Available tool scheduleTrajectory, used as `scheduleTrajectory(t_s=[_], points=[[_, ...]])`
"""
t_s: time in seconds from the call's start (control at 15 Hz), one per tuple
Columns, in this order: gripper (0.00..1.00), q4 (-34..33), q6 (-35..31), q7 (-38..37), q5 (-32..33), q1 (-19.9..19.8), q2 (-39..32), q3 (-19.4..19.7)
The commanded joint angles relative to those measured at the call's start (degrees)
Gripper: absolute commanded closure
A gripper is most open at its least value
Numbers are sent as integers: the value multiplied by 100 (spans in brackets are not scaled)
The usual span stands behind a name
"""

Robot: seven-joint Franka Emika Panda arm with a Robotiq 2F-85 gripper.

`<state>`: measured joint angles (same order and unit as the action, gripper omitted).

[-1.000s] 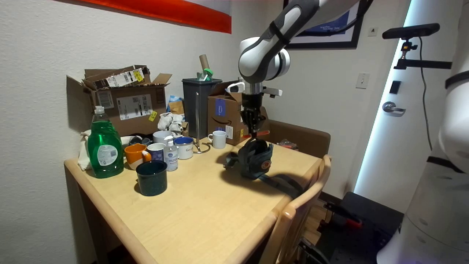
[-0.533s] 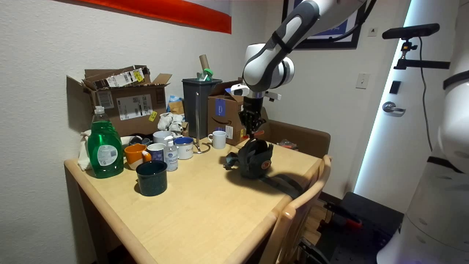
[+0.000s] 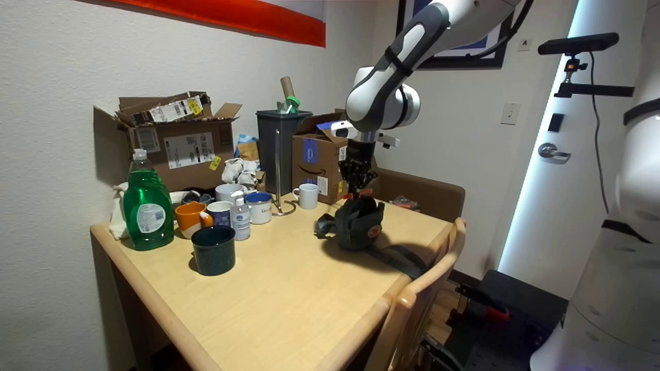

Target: Put the orange sharpie in the bag

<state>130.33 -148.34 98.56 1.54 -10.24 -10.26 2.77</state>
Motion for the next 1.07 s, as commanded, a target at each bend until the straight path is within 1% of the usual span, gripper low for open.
scheduleTrajectory(t_s=[0.0,0.13,0.27,0.73,1.0], points=[[95,446,191,-330,46,51,651,82],[95,484,305,-585,174,80,725,143],[95,454,415,-671,207,60,678,201],[95,273,581,-527,168,-26,288,406],[95,145,606,-606,395,5,19,427]])
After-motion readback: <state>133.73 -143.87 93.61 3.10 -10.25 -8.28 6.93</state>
